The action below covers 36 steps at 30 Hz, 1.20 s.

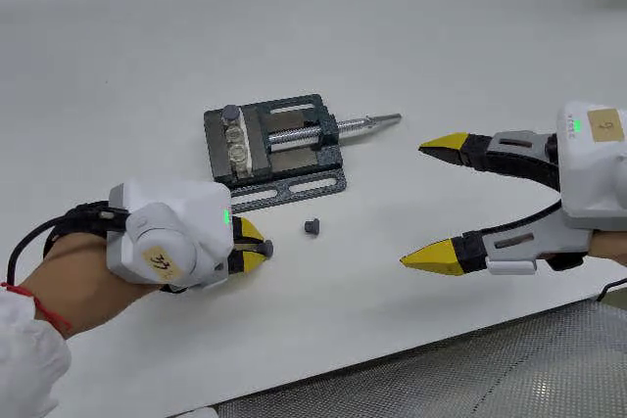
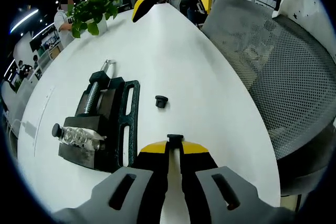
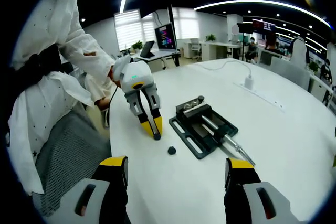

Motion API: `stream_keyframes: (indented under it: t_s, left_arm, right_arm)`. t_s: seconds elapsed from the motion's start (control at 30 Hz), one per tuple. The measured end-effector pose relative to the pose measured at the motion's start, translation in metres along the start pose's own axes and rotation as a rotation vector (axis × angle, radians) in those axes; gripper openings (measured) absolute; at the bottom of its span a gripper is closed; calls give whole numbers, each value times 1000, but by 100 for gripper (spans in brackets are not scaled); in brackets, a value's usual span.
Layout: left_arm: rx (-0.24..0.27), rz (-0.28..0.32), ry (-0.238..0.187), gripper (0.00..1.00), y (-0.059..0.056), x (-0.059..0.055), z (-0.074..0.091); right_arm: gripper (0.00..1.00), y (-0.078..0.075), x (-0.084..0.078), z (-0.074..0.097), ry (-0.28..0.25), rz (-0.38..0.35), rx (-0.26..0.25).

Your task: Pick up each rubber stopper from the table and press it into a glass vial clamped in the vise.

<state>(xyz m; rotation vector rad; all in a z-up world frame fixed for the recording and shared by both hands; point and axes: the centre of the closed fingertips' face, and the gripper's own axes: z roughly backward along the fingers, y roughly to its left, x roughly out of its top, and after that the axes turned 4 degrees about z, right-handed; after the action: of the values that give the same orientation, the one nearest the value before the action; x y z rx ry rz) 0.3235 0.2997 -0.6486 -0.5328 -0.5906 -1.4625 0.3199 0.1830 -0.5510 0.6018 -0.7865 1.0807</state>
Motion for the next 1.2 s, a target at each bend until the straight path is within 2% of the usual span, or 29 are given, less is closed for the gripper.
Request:
stream_keyframes:
  t_s: [0.1,0.2,0.37,0.4,0.5,0.73,0.8,1.07,1.13,1.2]
  left_arm:
    - [10,11,-6,4,1,1,1]
    - [22,48,-41,4,3,7,5]
    - [53,106,-117,4,8,25,18]
    - [64,119,-149,4,10,32,23]
    - [81,154,-197,4,13,43,33]
    - [131,186,-304,4,16,71,60]
    - [139,192,-314,4,15,76,65]
    - [185,232,-420,4,15,101,90]
    - [195,240,-443,4,14,106,95]
    - [201,240,-450,4,13,109,98]
  right_arm:
    - [73,1,4,-1,-6,4,5]
    - [73,1,8,-2,-13,7,9]
    - [72,1,22,-4,-26,18,19]
    - [72,1,26,-4,-29,22,23]
    - [71,0,36,-6,-38,35,32]
    - [68,0,61,-10,-50,58,68]
    - [68,2,69,-12,-57,72,78]
    - [55,14,95,-19,-47,118,152]
    - [51,17,98,-20,-25,109,173]
    - [46,19,102,-21,-24,119,185]
